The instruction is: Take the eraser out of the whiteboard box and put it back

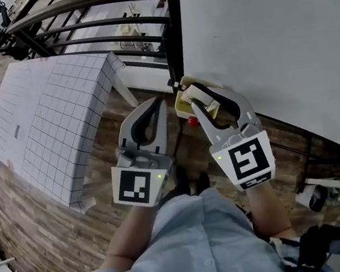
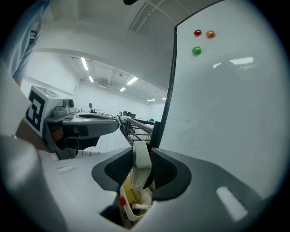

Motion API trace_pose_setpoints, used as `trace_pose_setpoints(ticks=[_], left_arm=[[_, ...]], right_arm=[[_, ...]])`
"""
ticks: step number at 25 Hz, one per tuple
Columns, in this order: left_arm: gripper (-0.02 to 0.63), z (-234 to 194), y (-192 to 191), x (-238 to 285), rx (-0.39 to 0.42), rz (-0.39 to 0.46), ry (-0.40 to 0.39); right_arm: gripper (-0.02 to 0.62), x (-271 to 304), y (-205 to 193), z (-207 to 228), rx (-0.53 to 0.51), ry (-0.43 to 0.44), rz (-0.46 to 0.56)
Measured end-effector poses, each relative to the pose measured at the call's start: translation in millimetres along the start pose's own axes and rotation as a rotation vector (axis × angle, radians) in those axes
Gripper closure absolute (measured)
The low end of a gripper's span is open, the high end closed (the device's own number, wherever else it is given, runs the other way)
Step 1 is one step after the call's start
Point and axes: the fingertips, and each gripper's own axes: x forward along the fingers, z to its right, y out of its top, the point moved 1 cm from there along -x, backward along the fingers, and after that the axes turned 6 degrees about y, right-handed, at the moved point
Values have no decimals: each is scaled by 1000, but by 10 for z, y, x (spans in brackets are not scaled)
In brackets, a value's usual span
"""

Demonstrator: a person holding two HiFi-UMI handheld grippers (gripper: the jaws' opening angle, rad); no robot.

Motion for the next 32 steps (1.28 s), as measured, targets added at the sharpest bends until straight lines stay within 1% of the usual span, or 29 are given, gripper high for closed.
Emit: trace_pose_setpoints(ticks=[6,9,12,20,28,32], left_arm=[[607,62,157,-100,3,38,9],[607,95,195,-131,18,44,15],[607,155,223,-145,11,51,-1],[607,189,279,-151,14,71,3],[607,160,255,-138,15,63,10],[607,136,216,-113,12,53,8]], right_arm=[[474,-213,233,25,-20,-7,65],[476,-265,264,17,-28,-5,74],[476,-309,281,9,-44,0,81],[476,-352,309,36,-47,-7,84],[476,-298,259,25,-47,10,73],[476,-263,207,46,-31,5,58]])
